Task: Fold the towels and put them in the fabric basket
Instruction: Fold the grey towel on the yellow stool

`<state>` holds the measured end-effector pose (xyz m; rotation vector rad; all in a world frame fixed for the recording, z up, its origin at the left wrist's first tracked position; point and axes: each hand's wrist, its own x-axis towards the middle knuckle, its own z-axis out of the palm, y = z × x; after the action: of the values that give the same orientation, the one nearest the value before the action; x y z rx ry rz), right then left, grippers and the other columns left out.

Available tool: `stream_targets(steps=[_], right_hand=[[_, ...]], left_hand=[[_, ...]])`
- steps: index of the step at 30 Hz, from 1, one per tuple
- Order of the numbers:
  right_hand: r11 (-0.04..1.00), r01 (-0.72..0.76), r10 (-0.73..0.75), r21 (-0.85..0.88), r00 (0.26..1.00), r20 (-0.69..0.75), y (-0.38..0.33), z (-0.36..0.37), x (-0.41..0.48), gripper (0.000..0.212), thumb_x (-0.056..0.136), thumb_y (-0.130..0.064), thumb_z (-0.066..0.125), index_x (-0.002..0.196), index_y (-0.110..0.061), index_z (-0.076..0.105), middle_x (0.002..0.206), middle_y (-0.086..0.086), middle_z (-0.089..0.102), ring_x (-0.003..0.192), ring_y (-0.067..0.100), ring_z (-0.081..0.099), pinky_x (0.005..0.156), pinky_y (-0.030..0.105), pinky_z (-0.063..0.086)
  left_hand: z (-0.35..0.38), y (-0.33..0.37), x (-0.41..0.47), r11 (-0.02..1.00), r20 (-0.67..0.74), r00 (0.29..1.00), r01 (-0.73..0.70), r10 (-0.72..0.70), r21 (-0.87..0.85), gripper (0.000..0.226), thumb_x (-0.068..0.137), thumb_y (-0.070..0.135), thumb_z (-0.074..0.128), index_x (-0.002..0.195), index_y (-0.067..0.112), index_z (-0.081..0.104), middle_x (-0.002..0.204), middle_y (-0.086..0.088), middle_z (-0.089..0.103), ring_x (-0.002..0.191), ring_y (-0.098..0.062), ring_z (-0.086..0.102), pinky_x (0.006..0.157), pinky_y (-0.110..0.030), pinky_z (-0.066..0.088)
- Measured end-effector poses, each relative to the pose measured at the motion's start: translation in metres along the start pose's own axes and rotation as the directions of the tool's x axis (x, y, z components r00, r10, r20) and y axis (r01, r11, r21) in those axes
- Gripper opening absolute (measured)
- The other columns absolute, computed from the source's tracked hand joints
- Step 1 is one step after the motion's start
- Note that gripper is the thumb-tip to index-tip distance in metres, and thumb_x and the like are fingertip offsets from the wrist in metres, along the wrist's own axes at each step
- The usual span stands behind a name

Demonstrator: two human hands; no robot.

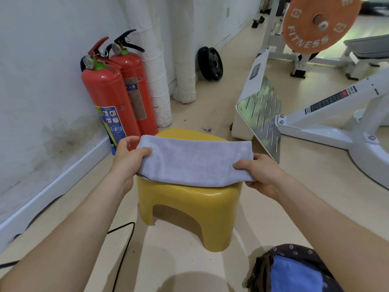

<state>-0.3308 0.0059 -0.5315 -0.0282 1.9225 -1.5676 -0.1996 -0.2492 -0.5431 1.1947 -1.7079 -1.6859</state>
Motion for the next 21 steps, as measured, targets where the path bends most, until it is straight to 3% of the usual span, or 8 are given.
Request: stream_targets(steps=[4, 7, 10, 12, 15, 18, 21], right_hand=[[0.992, 0.097, -0.092, -0.078, 0.993, 0.071, -0.032, -0.003, -0.010, 0.026, 0.083, -0.002, 0.064, 0.109, -0.001, 0.062, 0.086, 0.007, 0.063, 0.068, 0.019, 0.054, 0.052, 0.024, 0.039], [0.971, 0.193, -0.163, -0.143, 0.966, 0.199, -0.058, -0.002, -0.028, 0.018, 0.081, 0.000, 0.064, 0.099, 0.002, 0.063, 0.079, 0.012, 0.055, 0.071, 0.023, 0.046, 0.058, 0.029, 0.036], [0.959, 0.233, -0.171, -0.159, 0.929, 0.329, -0.072, -0.005, -0.049, 0.024, 0.075, -0.001, 0.066, 0.097, 0.008, 0.064, 0.083, 0.017, 0.055, 0.078, 0.027, 0.049, 0.071, 0.038, 0.039], [0.957, 0.251, -0.182, -0.145, 0.910, 0.371, -0.075, -0.015, -0.061, 0.015, 0.079, 0.002, 0.063, 0.092, 0.006, 0.068, 0.084, 0.018, 0.061, 0.078, 0.027, 0.054, 0.073, 0.037, 0.044], [0.964, 0.248, -0.196, -0.089, 0.900, 0.389, -0.075, -0.038, -0.072, 0.011, 0.079, 0.005, 0.062, 0.086, 0.004, 0.071, 0.082, 0.018, 0.063, 0.076, 0.026, 0.057, 0.069, 0.031, 0.048], [0.961, 0.263, -0.214, -0.082, 0.901, 0.378, -0.074, -0.056, -0.078, 0.024, 0.077, 0.005, 0.063, 0.100, 0.012, 0.066, 0.092, 0.023, 0.062, 0.082, 0.029, 0.056, 0.075, 0.036, 0.046], [0.946, 0.318, -0.281, -0.058, 0.897, 0.342, -0.074, -0.071, -0.087, 0.017, 0.083, 0.007, 0.060, 0.096, 0.005, 0.071, 0.092, 0.022, 0.066, 0.080, 0.026, 0.060, 0.071, 0.031, 0.050]], left_hand=[[0.012, 0.033, -0.036, 0.985, 0.160, 0.979, -0.103, 0.125, -0.135, 0.032, 0.076, -0.001, 0.059, 0.088, 0.028, 0.066, 0.096, -0.007, 0.061, 0.086, -0.024, 0.057, 0.076, -0.038, 0.048], [0.039, 0.068, -0.079, 0.964, 0.344, 0.912, -0.151, 0.222, -0.219, 0.030, 0.080, -0.007, 0.055, 0.090, 0.018, 0.068, 0.079, -0.006, 0.055, 0.070, -0.018, 0.052, 0.065, -0.032, 0.044], [0.064, 0.086, -0.119, 0.966, 0.593, 0.768, -0.133, 0.242, -0.222, 0.043, 0.076, -0.016, 0.049, 0.106, 0.010, 0.065, 0.076, -0.002, 0.055, 0.066, -0.013, 0.054, 0.054, -0.022, 0.044], [0.069, 0.087, -0.132, 0.948, 0.672, 0.677, -0.293, 0.300, -0.127, 0.057, 0.073, -0.023, 0.048, 0.118, 0.011, 0.061, 0.087, -0.006, 0.055, 0.076, -0.014, 0.056, 0.056, -0.016, 0.045], [0.073, 0.086, -0.146, 0.812, 0.627, 0.642, -0.584, 0.441, 0.027, 0.060, 0.075, -0.023, 0.049, 0.121, 0.013, 0.060, 0.086, 0.001, 0.061, 0.076, -0.006, 0.060, 0.066, -0.015, 0.048], [0.080, 0.084, -0.163, 0.656, 0.555, 0.600, -0.744, 0.576, 0.124, 0.035, 0.079, -0.004, 0.066, 0.100, 0.023, 0.070, 0.077, 0.007, 0.069, 0.073, -0.007, 0.065, 0.072, -0.022, 0.053], [0.083, 0.085, -0.172, 0.443, 0.566, 0.467, -0.876, 0.680, 0.190, 0.010, 0.082, 0.018, 0.071, 0.089, 0.024, 0.073, 0.082, 0.012, 0.070, 0.073, -0.005, 0.063, 0.070, -0.027, 0.050]])
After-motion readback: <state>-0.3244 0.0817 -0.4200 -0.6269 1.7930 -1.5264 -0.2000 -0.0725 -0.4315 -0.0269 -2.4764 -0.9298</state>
